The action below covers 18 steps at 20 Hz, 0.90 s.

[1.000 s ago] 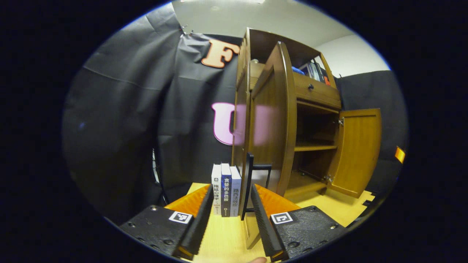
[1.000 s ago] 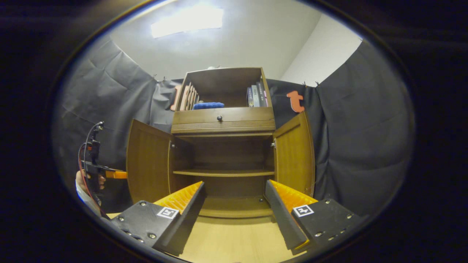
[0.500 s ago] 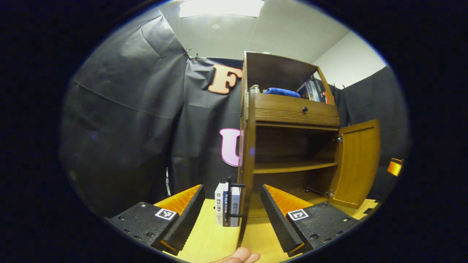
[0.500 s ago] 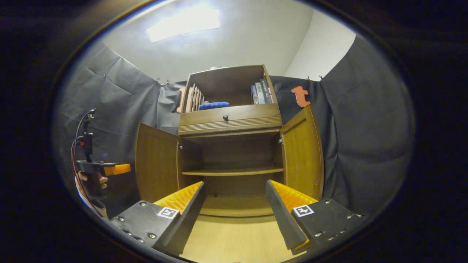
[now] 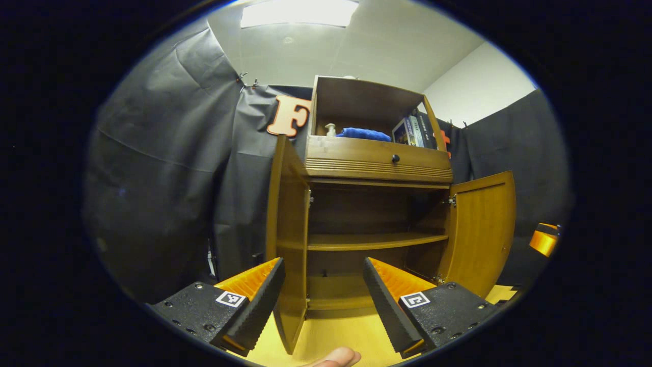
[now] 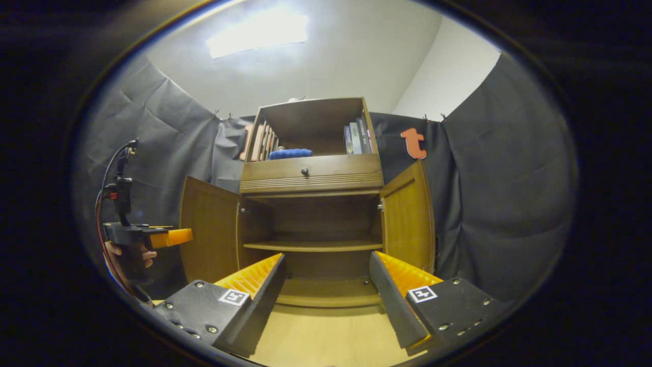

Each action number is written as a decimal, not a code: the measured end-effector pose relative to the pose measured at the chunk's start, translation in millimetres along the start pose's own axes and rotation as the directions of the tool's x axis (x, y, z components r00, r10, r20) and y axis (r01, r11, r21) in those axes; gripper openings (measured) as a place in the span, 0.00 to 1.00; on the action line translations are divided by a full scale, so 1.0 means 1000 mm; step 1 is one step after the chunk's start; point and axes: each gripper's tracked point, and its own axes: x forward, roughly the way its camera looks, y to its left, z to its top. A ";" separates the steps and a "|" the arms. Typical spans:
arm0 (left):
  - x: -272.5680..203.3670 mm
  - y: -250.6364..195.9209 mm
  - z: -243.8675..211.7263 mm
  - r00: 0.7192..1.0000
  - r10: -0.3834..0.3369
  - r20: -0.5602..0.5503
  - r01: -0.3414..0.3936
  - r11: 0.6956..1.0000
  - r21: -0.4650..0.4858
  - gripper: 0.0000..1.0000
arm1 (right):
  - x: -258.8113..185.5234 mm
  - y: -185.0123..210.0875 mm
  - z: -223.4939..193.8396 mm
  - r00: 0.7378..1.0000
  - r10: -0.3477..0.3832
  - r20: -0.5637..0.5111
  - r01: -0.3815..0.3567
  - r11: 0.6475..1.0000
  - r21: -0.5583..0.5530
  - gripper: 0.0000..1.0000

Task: Open the right door of the double-door shoe cabinet with the right hand, and open the left door with the left hand.

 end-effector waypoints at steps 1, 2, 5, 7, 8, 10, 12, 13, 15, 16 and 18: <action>0.003 -0.007 0.001 1.000 -0.001 0.002 0.001 1.000 0.006 0.90 | 0.003 0.001 0.002 1.000 0.006 -0.002 -0.006 1.000 -0.019 0.98; 0.004 -0.015 0.000 1.000 -0.001 -0.001 0.001 1.000 0.011 0.90 | 0.006 0.000 0.005 1.000 0.008 -0.002 -0.008 0.999 -0.037 0.98; 0.014 -0.039 -0.003 1.000 -0.007 -0.013 0.007 1.000 0.020 0.90 | 0.015 0.001 0.009 1.000 0.019 -0.009 -0.020 0.998 -0.059 0.98; 0.020 -0.056 -0.006 1.000 -0.023 -0.021 0.023 0.999 0.023 0.93 | 0.020 0.005 0.009 0.999 0.035 -0.009 -0.035 0.998 -0.056 0.98; 0.022 -0.064 -0.008 0.999 -0.032 -0.025 0.032 0.999 0.026 0.95 | 0.023 0.007 0.010 0.999 0.040 -0.007 -0.040 0.998 -0.053 0.98; 0.026 -0.077 -0.014 0.999 -0.039 -0.035 0.040 0.999 0.030 0.91 | 0.029 0.004 0.008 1.000 0.024 -0.006 -0.024 0.999 -0.037 0.98; 0.030 -0.089 -0.022 0.997 -0.053 -0.049 0.054 0.998 0.028 0.91 | 0.032 0.003 0.001 1.000 0.008 -0.008 -0.009 1.000 -0.022 0.98; 0.029 -0.092 -0.025 0.997 -0.056 -0.053 0.058 0.998 0.029 0.91 | 0.034 0.007 -0.004 1.000 0.014 -0.017 -0.014 1.000 -0.024 0.98; 0.030 -0.094 -0.031 0.997 -0.051 -0.060 0.053 0.998 0.041 0.92 | 0.033 0.007 -0.014 0.999 0.011 -0.036 -0.012 0.999 -0.031 0.97; 0.030 -0.093 -0.033 0.997 -0.048 -0.062 0.051 0.998 0.045 0.95 | 0.032 0.007 -0.014 0.999 0.006 -0.036 -0.008 0.999 -0.039 0.94; 0.031 -0.089 -0.035 0.997 -0.040 -0.068 0.043 0.999 0.034 0.97 | 0.032 0.008 -0.014 0.999 0.005 -0.032 -0.007 0.998 -0.055 0.98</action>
